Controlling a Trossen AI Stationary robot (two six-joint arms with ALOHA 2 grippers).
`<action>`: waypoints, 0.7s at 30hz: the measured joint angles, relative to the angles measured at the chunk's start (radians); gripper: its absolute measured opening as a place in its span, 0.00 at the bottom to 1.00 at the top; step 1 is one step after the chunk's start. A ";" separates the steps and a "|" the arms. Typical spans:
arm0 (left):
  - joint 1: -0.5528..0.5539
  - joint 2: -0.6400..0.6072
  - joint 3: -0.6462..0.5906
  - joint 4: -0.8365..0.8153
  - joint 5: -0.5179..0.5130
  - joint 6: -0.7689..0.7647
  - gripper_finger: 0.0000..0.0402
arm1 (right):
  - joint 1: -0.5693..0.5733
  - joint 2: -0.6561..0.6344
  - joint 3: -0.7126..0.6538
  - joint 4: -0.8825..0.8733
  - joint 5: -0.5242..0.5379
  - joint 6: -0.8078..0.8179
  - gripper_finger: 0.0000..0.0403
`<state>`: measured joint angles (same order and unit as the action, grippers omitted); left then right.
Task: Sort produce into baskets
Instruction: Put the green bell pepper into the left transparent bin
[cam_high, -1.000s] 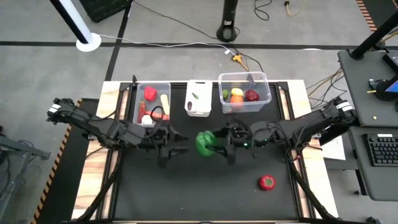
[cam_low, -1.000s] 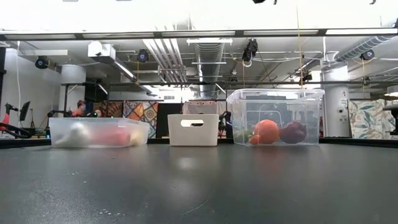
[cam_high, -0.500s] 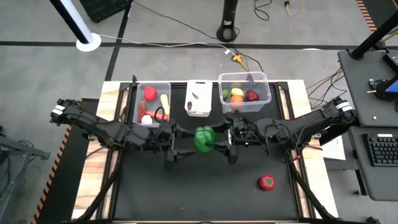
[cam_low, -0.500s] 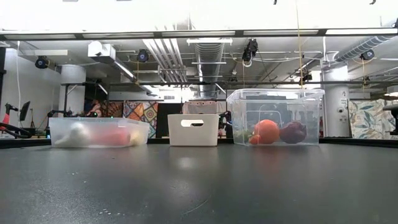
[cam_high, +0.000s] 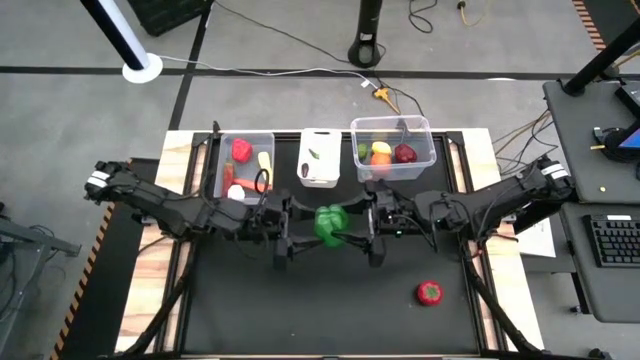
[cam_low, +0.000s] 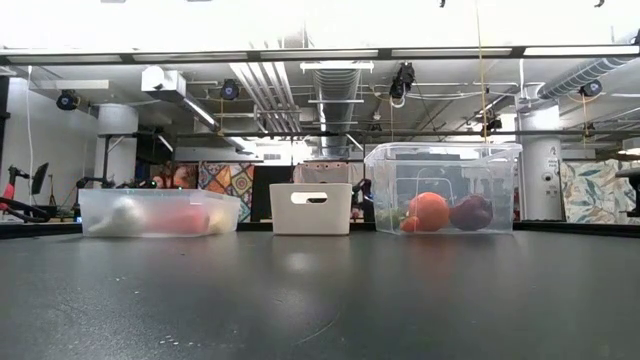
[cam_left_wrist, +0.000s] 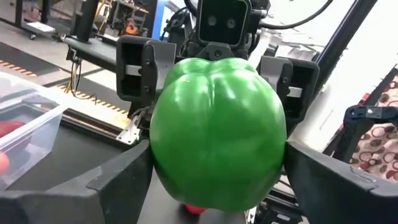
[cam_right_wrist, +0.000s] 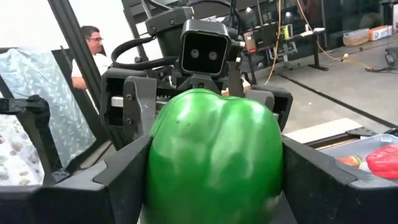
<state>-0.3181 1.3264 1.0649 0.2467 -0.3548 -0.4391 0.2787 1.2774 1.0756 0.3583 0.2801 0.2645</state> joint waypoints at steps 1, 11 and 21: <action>0.000 0.004 0.000 0.008 -0.006 0.001 0.80 | 0.000 0.000 0.000 0.001 0.001 -0.001 0.73; 0.002 0.008 0.000 0.019 -0.021 0.001 0.70 | 0.000 -0.001 0.000 -0.008 0.003 0.009 0.80; 0.005 0.009 0.000 0.014 -0.031 0.001 0.69 | -0.003 -0.012 0.000 -0.046 0.001 0.062 0.89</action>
<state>-0.3130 1.3354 1.0653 0.2611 -0.3862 -0.4385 0.2752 1.2652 1.0756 0.3124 0.2813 0.3263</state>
